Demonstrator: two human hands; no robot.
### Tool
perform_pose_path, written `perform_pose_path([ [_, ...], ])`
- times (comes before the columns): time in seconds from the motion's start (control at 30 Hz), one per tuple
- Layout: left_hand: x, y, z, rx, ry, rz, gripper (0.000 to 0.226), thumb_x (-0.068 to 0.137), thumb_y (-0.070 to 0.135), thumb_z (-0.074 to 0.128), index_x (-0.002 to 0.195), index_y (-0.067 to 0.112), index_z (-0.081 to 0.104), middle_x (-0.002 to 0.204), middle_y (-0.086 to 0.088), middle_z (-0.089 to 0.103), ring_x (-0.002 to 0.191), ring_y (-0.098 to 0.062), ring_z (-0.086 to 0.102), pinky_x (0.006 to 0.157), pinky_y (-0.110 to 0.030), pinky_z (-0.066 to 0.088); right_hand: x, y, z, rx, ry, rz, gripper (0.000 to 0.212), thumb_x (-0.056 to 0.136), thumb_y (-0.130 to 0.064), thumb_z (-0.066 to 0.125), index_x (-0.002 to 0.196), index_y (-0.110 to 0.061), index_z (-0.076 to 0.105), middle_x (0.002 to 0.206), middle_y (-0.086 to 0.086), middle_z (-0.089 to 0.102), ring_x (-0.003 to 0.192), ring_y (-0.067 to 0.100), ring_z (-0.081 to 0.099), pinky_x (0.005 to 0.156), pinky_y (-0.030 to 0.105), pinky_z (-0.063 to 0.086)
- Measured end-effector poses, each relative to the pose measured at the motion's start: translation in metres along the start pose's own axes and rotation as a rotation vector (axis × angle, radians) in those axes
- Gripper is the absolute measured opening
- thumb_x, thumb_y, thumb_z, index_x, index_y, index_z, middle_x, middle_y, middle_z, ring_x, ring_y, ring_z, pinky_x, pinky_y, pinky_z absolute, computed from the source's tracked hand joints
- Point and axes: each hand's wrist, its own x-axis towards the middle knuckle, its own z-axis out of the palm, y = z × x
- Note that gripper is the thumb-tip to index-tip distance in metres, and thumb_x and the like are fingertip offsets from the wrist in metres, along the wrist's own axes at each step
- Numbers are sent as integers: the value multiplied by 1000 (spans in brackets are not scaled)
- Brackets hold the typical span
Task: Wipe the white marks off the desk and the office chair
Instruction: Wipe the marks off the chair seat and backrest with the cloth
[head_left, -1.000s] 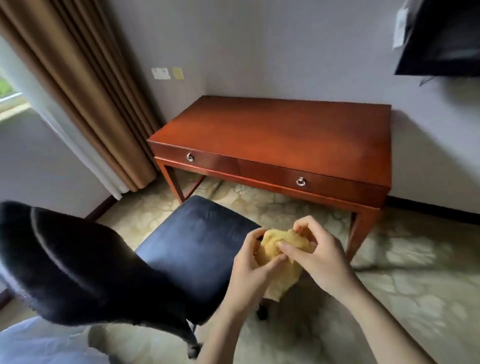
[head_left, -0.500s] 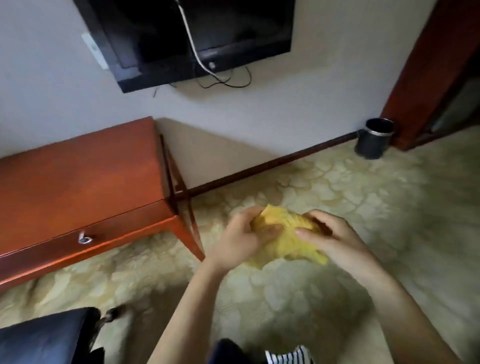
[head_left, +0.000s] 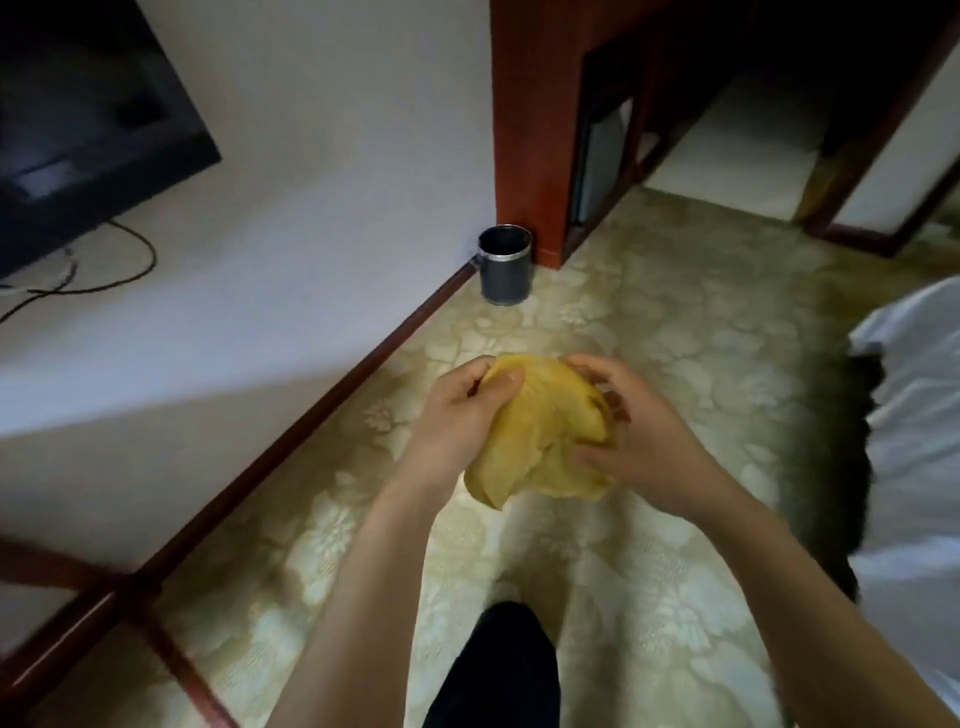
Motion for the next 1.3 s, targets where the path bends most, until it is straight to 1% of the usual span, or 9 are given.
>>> perform_pose_path([
  [0.2, 135, 35, 4, 34, -137, -22, 13, 94, 32, 54, 86, 33, 65, 90, 13, 69, 90, -6, 62, 80, -23, 51, 101, 25, -32, -52, 297, -15, 48, 82, -5, 67, 119, -34, 56, 111, -20, 62, 100, -2, 57, 84, 11, 44],
  [0.33, 210, 45, 22, 49, -207, -22, 14, 94, 31, 54, 98, 24, 66, 104, 1, 68, 102, -16, 61, 90, -33, 50, 152, 43, -62, -50, 395, 42, 32, 86, -10, 64, 110, -31, 62, 99, -24, 65, 93, -6, 60, 79, 6, 44],
  [0.47, 271, 48, 52, 79, -320, 16, 9, 94, 28, 56, 92, 34, 63, 100, 8, 64, 87, -1, 61, 69, -16, 53, 199, 73, -99, -121, 580, 176, 18, 86, -16, 60, 98, -26, 69, 85, -23, 65, 82, -9, 59, 70, 2, 42],
  [0.57, 327, 55, 80, 131, -297, 56, 9, 93, 22, 57, 92, 29, 63, 102, 0, 64, 93, -10, 60, 81, -25, 52, 241, 102, -135, -111, 644, 222, 17, 86, -17, 59, 94, -31, 67, 82, -22, 66, 79, -9, 59, 65, 2, 41],
  [0.73, 427, 87, 129, 116, -251, 70, 28, 95, 24, 54, 94, 52, 56, 102, 13, 57, 93, -5, 57, 62, -13, 50, 325, 154, -210, 201, 512, 227, 27, 85, -9, 63, 107, -24, 66, 95, -12, 69, 89, -1, 64, 70, 11, 49],
  [0.83, 467, 102, 139, 137, -239, 106, 36, 96, 18, 53, 96, 54, 58, 102, 15, 59, 95, -5, 58, 75, -28, 57, 355, 169, -248, 485, 217, 212, 44, 81, -7, 68, 119, -28, 60, 112, -1, 66, 101, 15, 64, 75, 24, 52],
  [0.93, 522, 133, 161, 212, -197, 155, 40, 96, 14, 51, 94, 53, 58, 89, 34, 62, 87, 12, 55, 84, -24, 49, 406, 184, -303, 626, -35, 256, 46, 77, -33, 69, 122, -31, 59, 122, 2, 62, 109, 19, 62, 85, 30, 53],
  [1.13, 618, 169, 189, 402, -264, 208, 26, 94, 15, 54, 112, 31, 64, 111, 5, 63, 105, -14, 56, 94, -31, 47, 494, 211, -358, 273, 113, 322, 25, 78, -20, 73, 101, -30, 67, 99, 3, 68, 81, 8, 64, 70, 19, 54],
  [1.3, 716, 172, 216, 376, -113, 206, 31, 90, 22, 61, 121, 29, 58, 103, 9, 58, 92, -4, 55, 77, -14, 46, 570, 243, -400, 304, 250, 356, 10, 85, -21, 67, 91, -29, 67, 91, -2, 67, 80, 9, 63, 68, 19, 52],
])
